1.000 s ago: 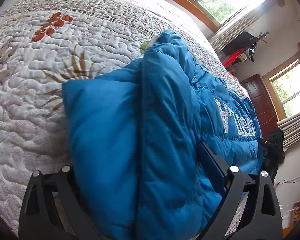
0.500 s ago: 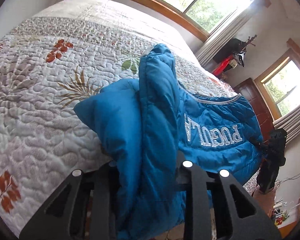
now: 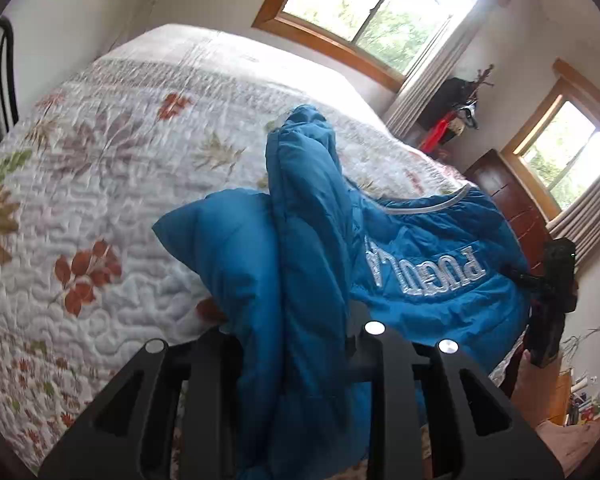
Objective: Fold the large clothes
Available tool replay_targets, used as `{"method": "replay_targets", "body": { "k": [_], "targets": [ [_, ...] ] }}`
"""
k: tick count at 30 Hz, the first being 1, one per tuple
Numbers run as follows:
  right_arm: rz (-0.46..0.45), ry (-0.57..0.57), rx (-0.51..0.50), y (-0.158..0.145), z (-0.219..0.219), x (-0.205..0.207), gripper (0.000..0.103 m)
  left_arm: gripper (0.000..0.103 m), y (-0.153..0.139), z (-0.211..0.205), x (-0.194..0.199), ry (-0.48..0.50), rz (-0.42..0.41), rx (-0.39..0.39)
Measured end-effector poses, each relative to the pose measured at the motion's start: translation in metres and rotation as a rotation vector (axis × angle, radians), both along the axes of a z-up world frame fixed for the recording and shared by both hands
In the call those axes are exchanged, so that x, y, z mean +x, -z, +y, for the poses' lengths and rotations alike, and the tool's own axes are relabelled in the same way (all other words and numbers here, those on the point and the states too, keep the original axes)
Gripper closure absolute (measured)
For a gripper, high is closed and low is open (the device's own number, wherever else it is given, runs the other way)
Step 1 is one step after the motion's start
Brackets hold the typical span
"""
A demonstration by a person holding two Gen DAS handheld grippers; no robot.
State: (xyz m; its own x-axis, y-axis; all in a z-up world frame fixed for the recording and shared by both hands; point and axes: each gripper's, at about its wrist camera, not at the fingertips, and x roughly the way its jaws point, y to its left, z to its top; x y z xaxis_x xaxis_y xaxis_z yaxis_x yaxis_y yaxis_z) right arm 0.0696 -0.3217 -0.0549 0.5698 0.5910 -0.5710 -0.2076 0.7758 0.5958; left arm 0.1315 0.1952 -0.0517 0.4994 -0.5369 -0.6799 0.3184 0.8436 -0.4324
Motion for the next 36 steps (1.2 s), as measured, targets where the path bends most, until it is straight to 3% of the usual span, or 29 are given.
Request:
{"method": "replay_targets", "body": {
  "k": [3, 6, 12, 17, 21, 24, 29, 33, 36],
  "targets": [
    [0.072, 0.030, 0.014, 0.027, -0.005, 0.005, 0.085, 0.071, 0.036, 0.006, 0.005, -0.027, 0.056, 0.038],
    [0.132, 0.038, 0.104, 0.061, -0.017, 0.008, 0.081, 0.059, 0.064, 0.019, 0.012, -0.032, 0.097, -0.039],
    [0.155, 0.040, 0.178, 0.083, -0.027, 0.009, 0.075, 0.049, 0.082, 0.024, 0.013, -0.037, 0.102, -0.092],
    [0.146, 0.085, 0.014, 0.064, -0.027, 0.000, 0.049, 0.043, 0.071, 0.036, 0.013, -0.041, 0.148, -0.109],
    [0.093, 0.161, -0.138, 0.028, -0.031, -0.018, 0.049, 0.042, 0.043, 0.063, -0.002, -0.072, 0.098, -0.129],
    [0.052, 0.183, -0.252, -0.004, -0.019, -0.019, 0.052, 0.042, 0.013, 0.068, -0.010, -0.118, 0.012, -0.069],
    [0.039, 0.185, -0.447, -0.030, 0.025, 0.012, 0.064, 0.042, -0.022, 0.010, 0.006, -0.116, -0.082, 0.122],
    [0.041, 0.140, -0.492, -0.024, 0.053, 0.044, 0.070, 0.042, -0.020, -0.054, 0.032, -0.055, -0.092, 0.233],
    [0.069, 0.151, -0.530, -0.008, 0.060, 0.067, 0.071, 0.042, -0.002, -0.079, 0.052, -0.034, -0.060, 0.281]
  ]
}}
